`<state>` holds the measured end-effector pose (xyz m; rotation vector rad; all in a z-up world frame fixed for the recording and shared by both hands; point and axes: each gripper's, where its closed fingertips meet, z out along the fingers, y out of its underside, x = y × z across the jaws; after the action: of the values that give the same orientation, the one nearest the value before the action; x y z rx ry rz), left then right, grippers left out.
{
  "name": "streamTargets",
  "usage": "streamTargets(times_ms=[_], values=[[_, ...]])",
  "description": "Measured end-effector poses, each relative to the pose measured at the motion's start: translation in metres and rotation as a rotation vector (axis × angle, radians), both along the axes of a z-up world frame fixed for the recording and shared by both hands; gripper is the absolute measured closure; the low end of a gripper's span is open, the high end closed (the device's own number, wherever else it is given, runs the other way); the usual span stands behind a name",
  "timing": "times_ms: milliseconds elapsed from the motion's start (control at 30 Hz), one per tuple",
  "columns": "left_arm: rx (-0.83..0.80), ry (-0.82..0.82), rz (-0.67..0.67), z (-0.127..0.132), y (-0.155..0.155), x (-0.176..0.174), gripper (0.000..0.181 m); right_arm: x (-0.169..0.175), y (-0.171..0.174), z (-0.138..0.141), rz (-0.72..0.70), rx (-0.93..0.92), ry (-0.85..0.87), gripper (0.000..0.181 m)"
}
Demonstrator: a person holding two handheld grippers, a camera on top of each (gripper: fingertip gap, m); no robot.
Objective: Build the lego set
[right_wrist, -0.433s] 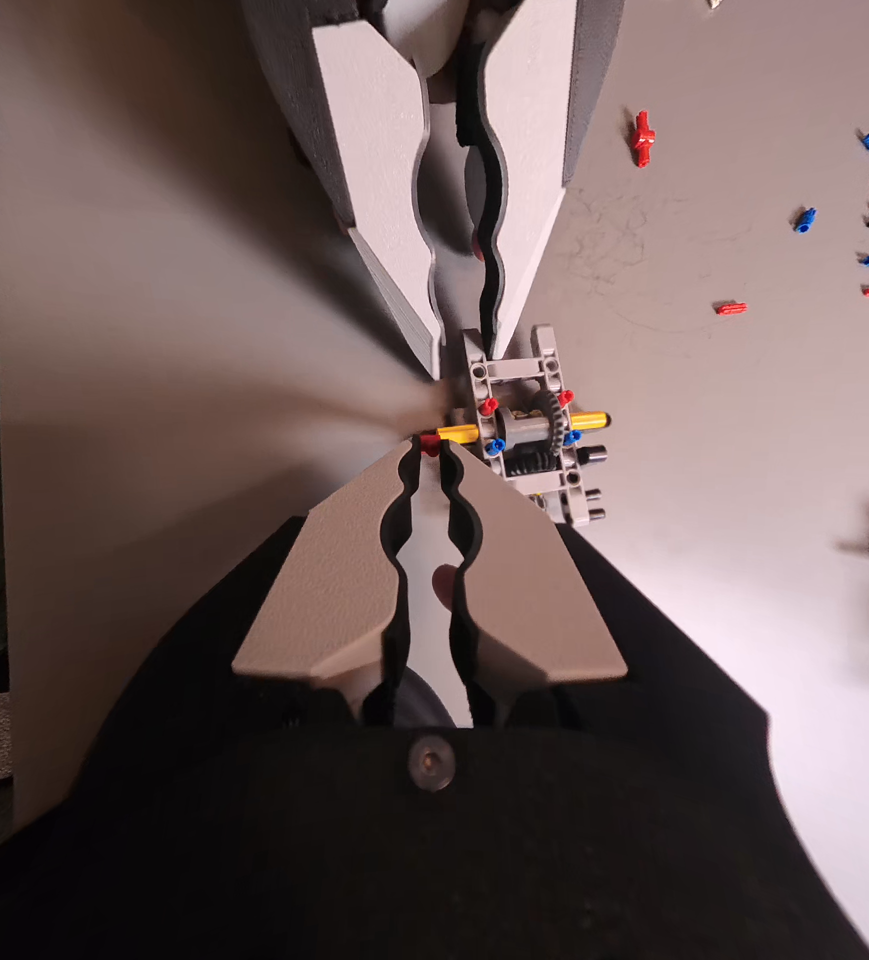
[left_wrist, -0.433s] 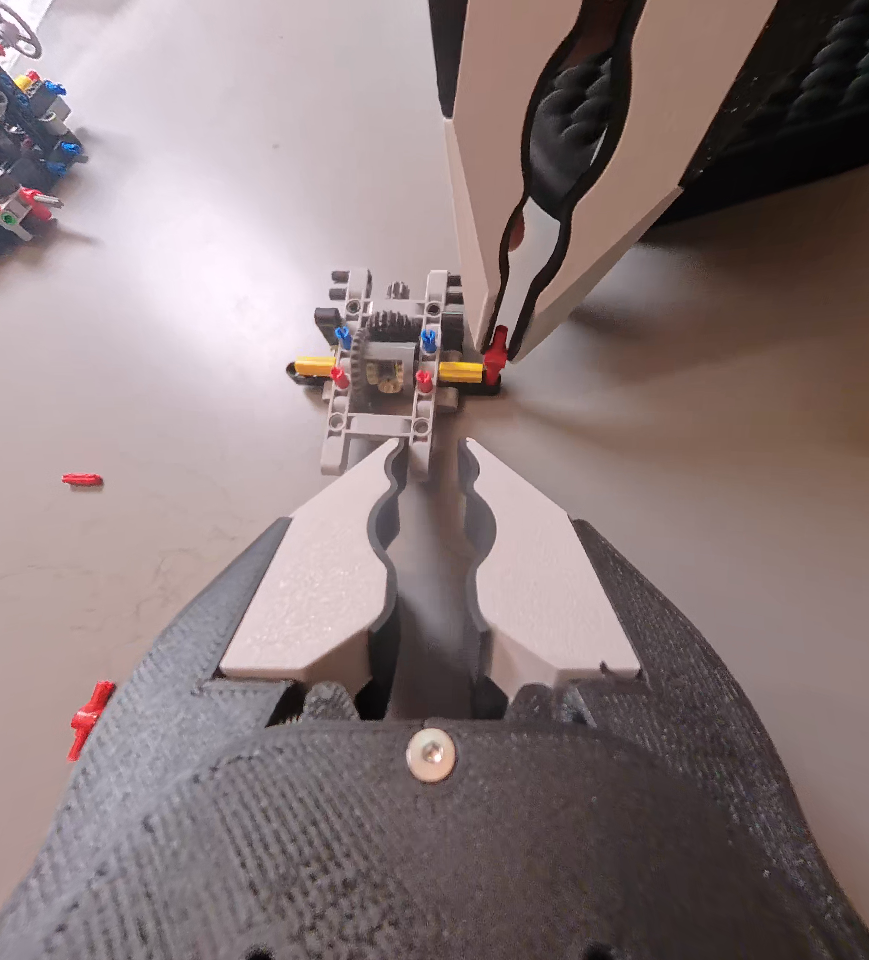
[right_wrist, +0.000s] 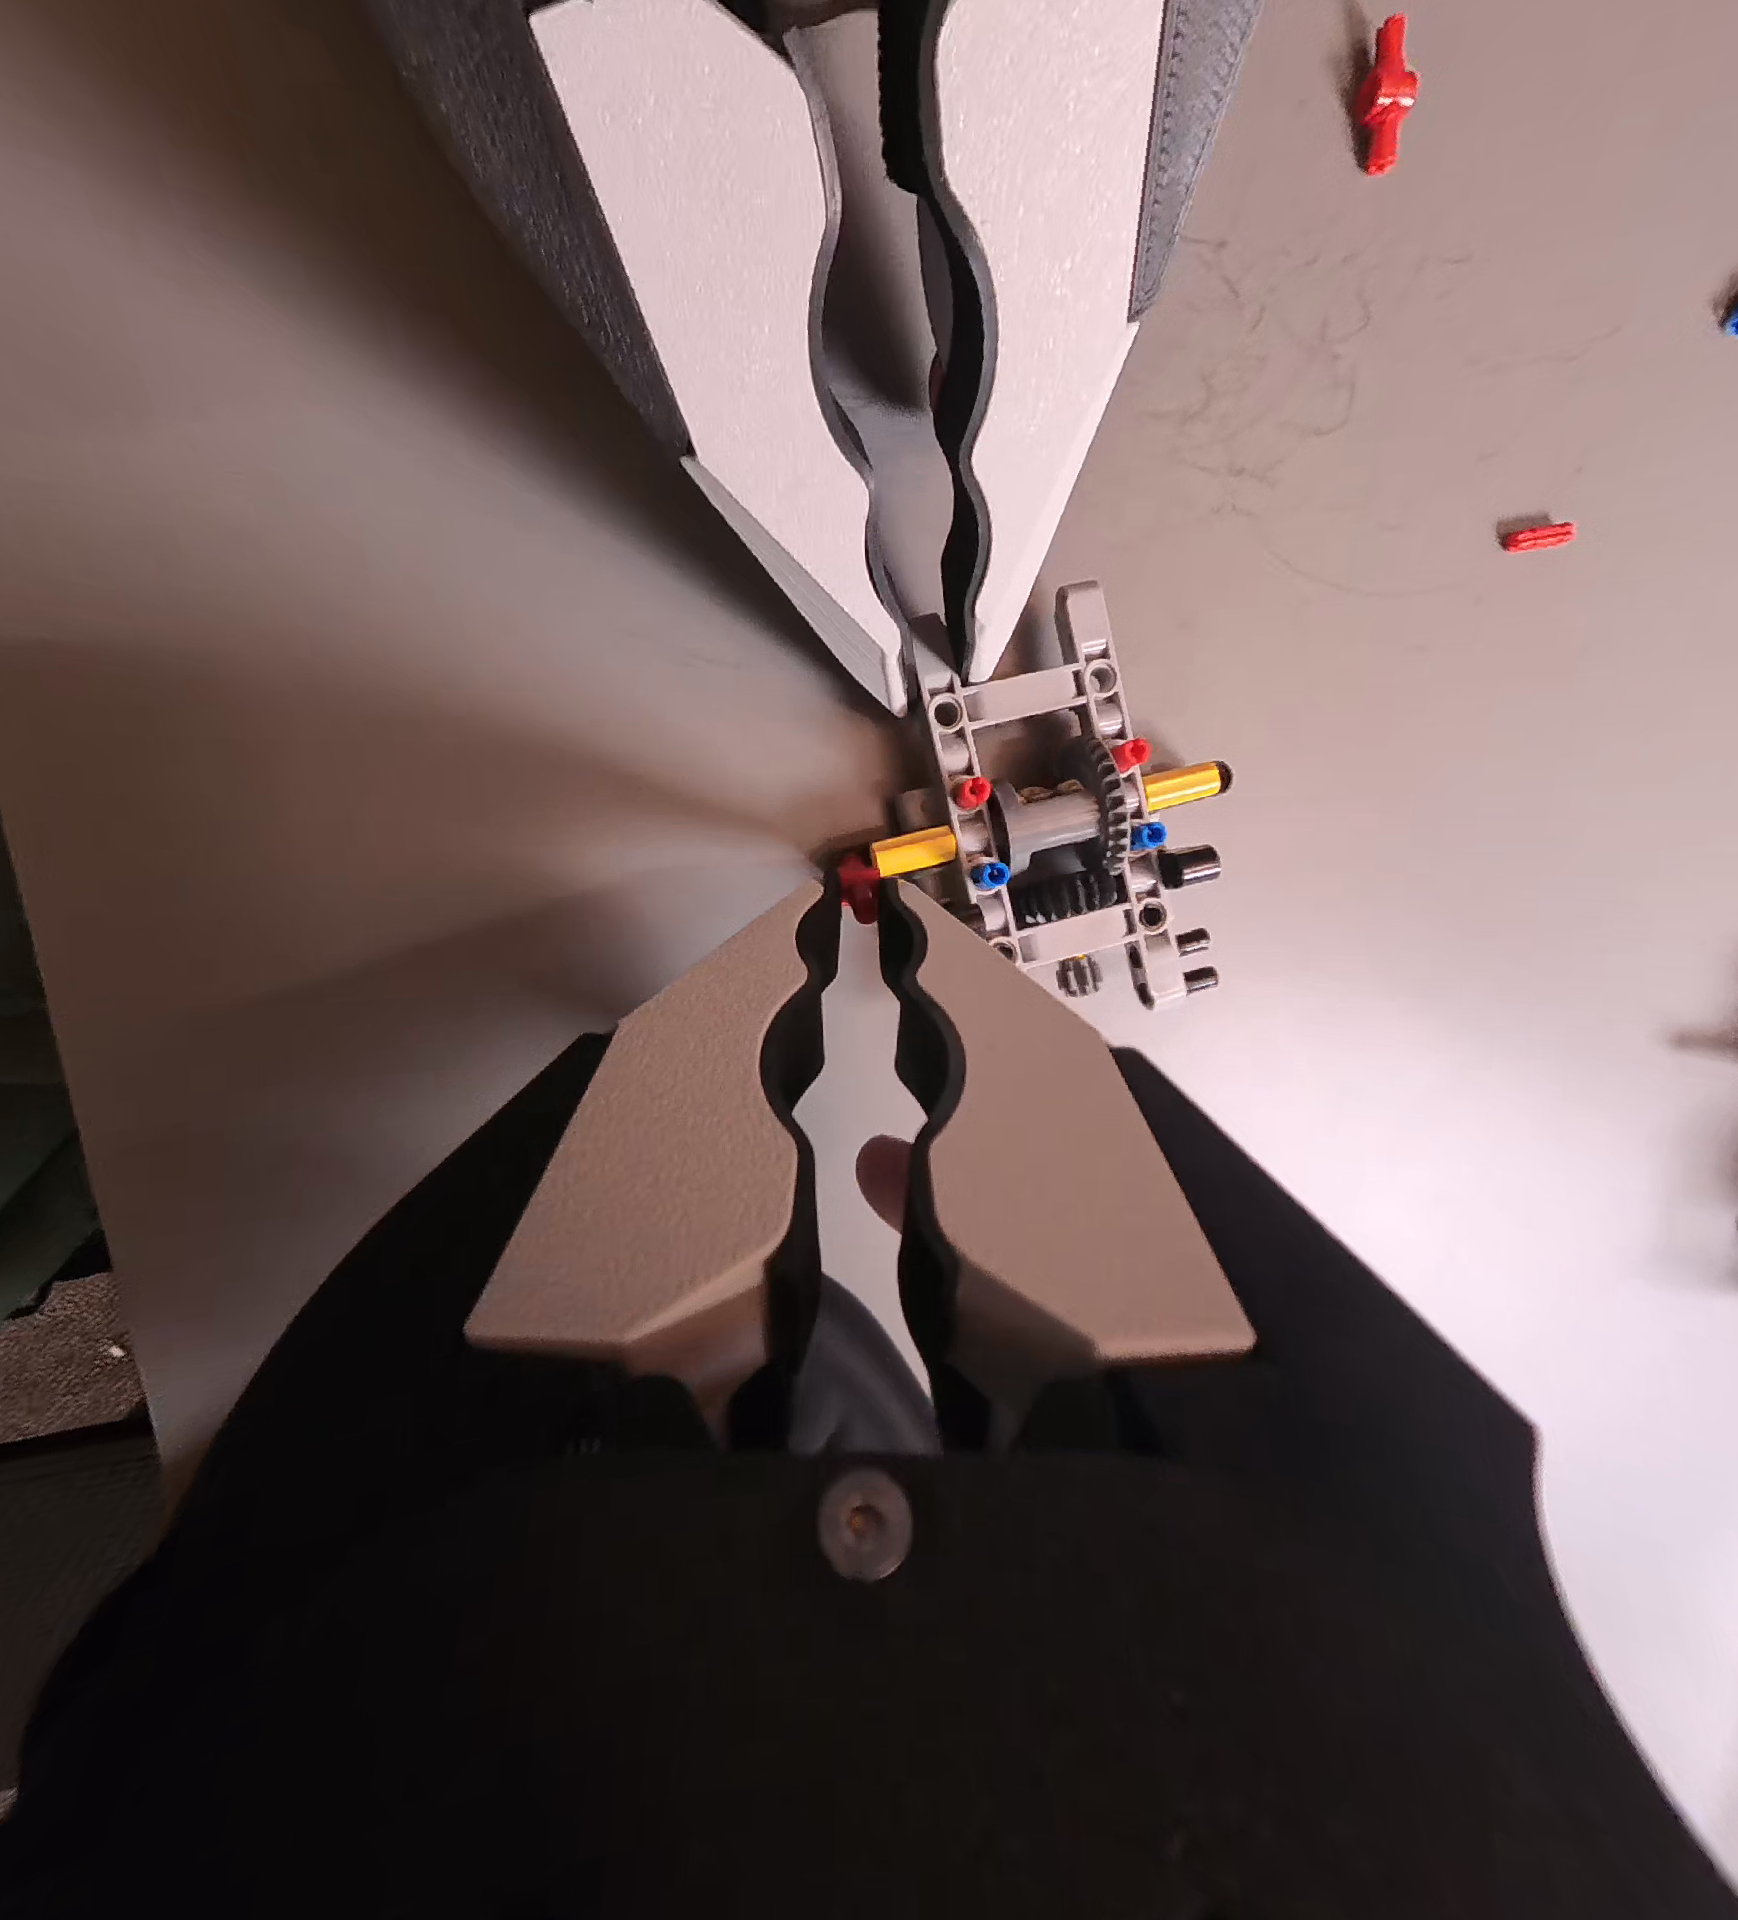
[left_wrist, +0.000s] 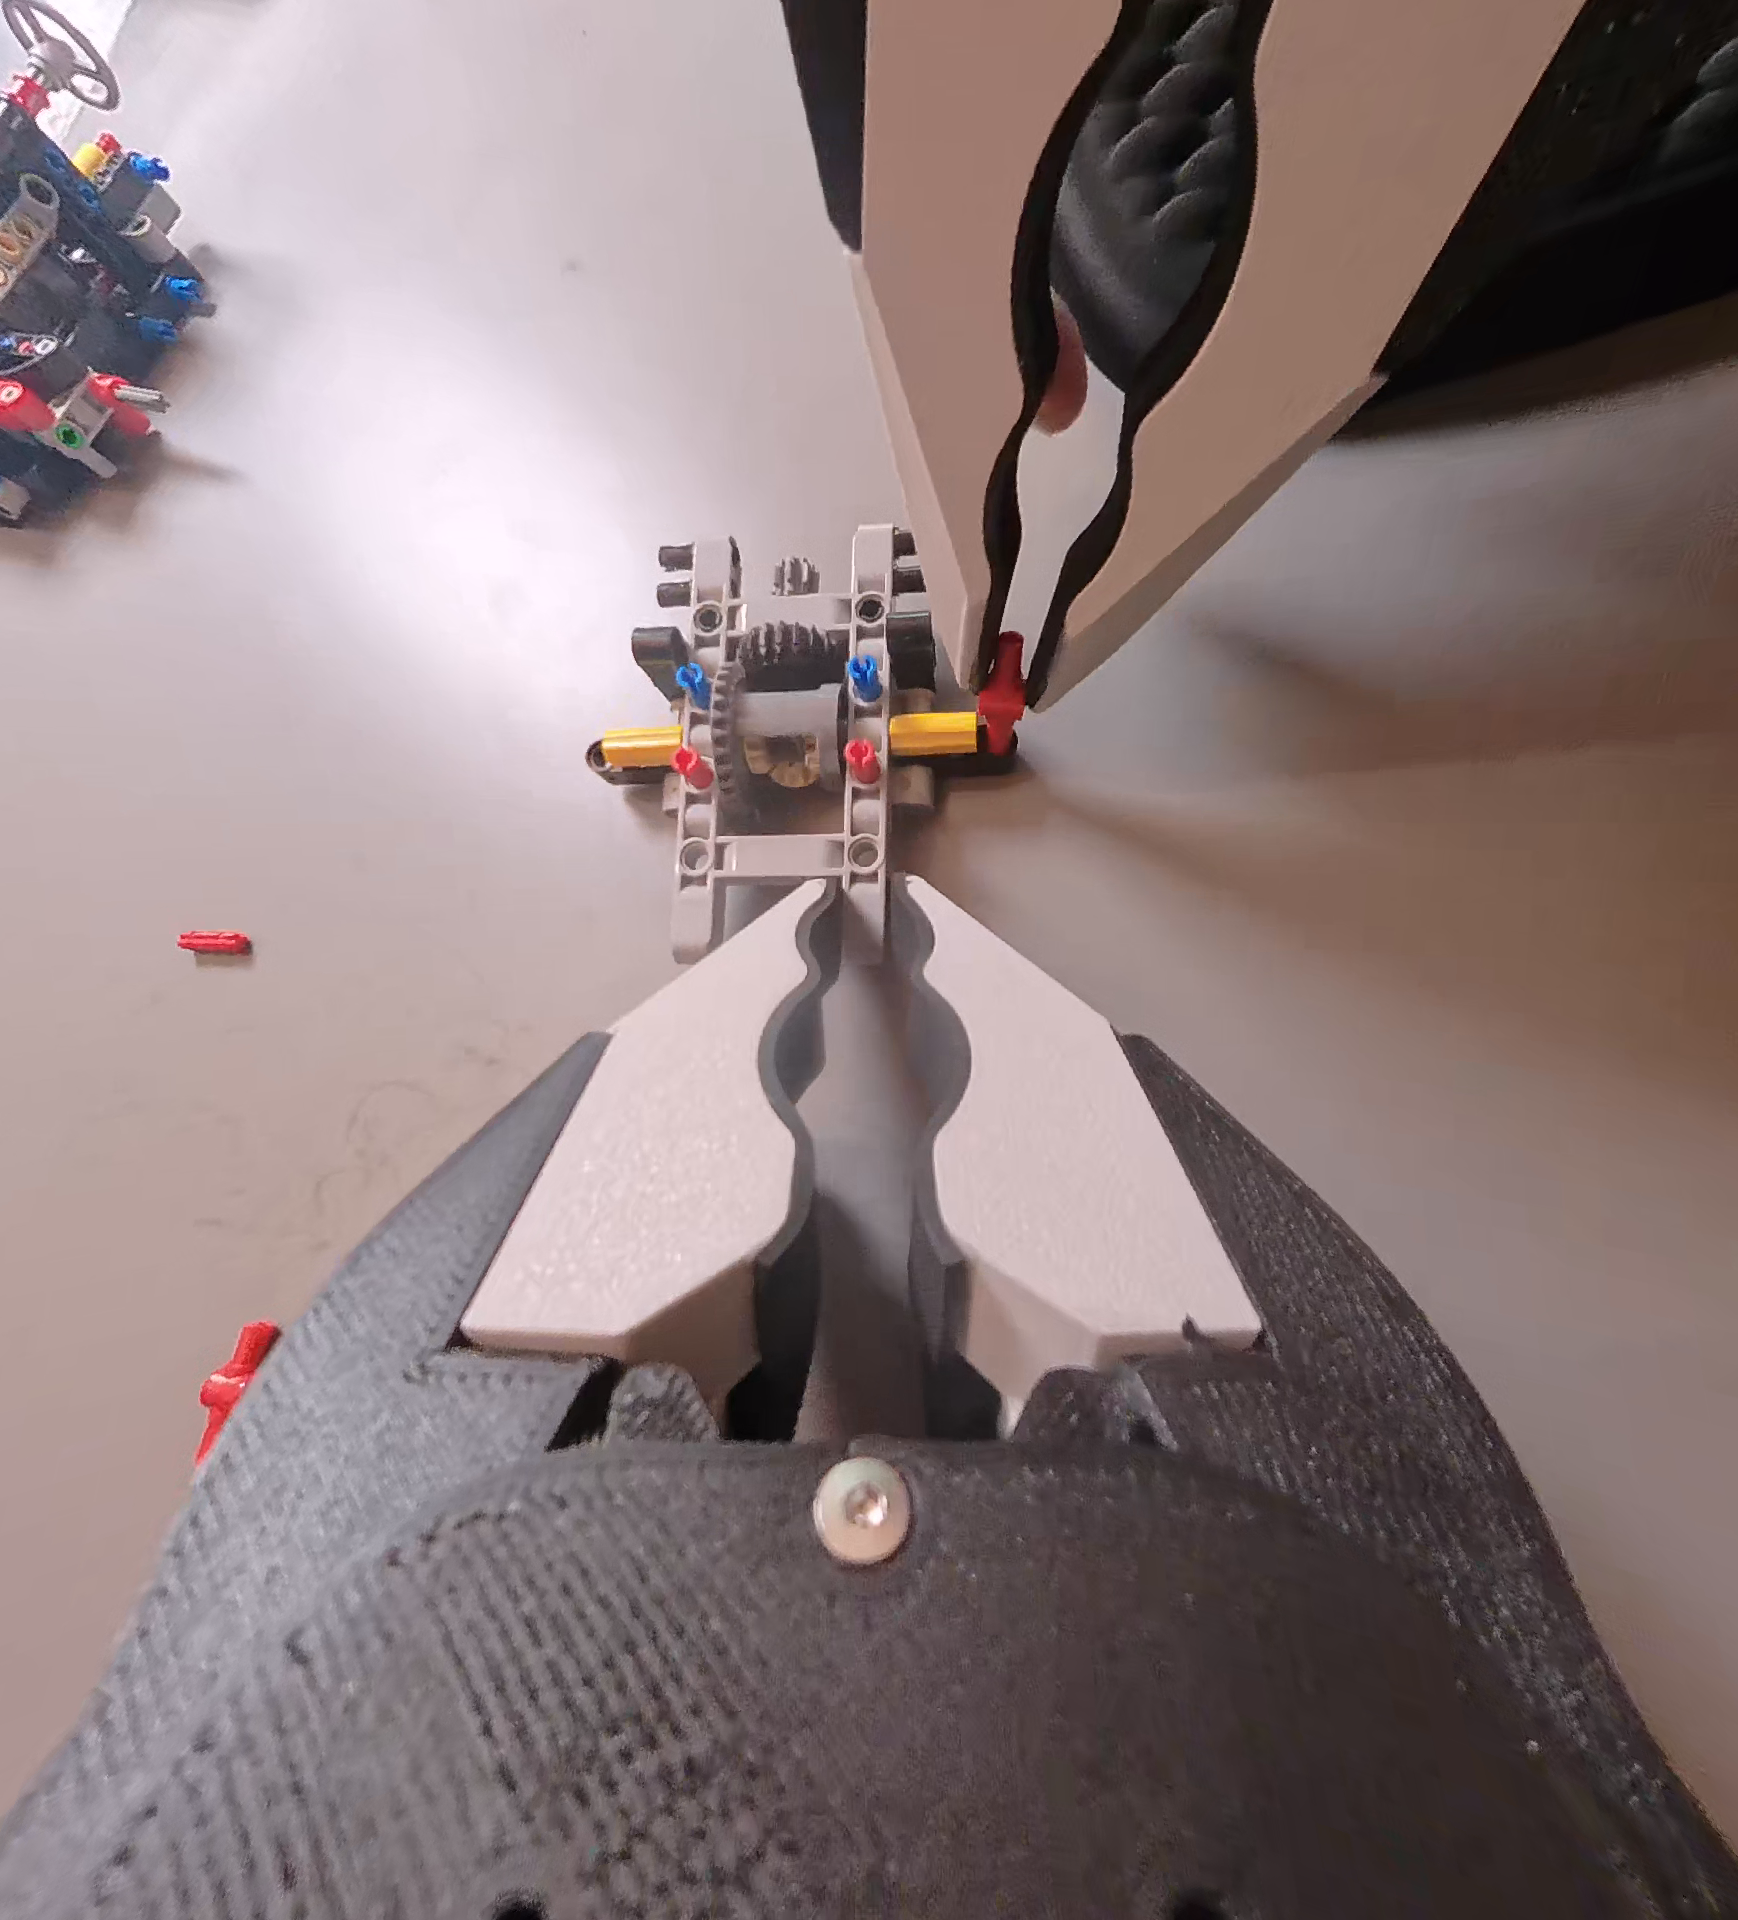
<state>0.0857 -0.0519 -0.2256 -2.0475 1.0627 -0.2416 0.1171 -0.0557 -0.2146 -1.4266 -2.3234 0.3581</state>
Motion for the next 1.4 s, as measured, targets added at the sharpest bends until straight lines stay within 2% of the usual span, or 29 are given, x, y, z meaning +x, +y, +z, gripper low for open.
streamTargets(times_ms=[33, 267, 500, 1067, 1267, 1400], values=[[-0.001, 0.004, 0.003, 0.000, 0.000, 0.000, 0.175, 0.000, -0.001, 0.000, -0.003, 0.005, -0.005, 0.176], [-0.016, 0.003, 0.022, 0.001, -0.006, 0.000, 0.175, 0.001, -0.003, -0.001, -0.032, 0.032, -0.074, 0.176], [-0.077, -0.097, 0.042, 0.003, -0.013, 0.000, 0.176, 0.000, -0.006, -0.001, -0.064, 0.042, -0.109, 0.176], [-0.112, -0.159, 0.061, 0.005, -0.022, 0.001, 0.174, -0.002, -0.011, -0.004, -0.092, 0.115, -0.177, 0.176], [-0.107, -0.155, 0.048, 0.005, -0.023, 0.001, 0.174, -0.003, -0.012, -0.005, -0.053, 0.135, -0.181, 0.176], [-0.099, -0.159, 0.036, 0.005, -0.023, 0.000, 0.175, -0.003, -0.013, -0.005, 0.083, 0.203, -0.155, 0.176]])
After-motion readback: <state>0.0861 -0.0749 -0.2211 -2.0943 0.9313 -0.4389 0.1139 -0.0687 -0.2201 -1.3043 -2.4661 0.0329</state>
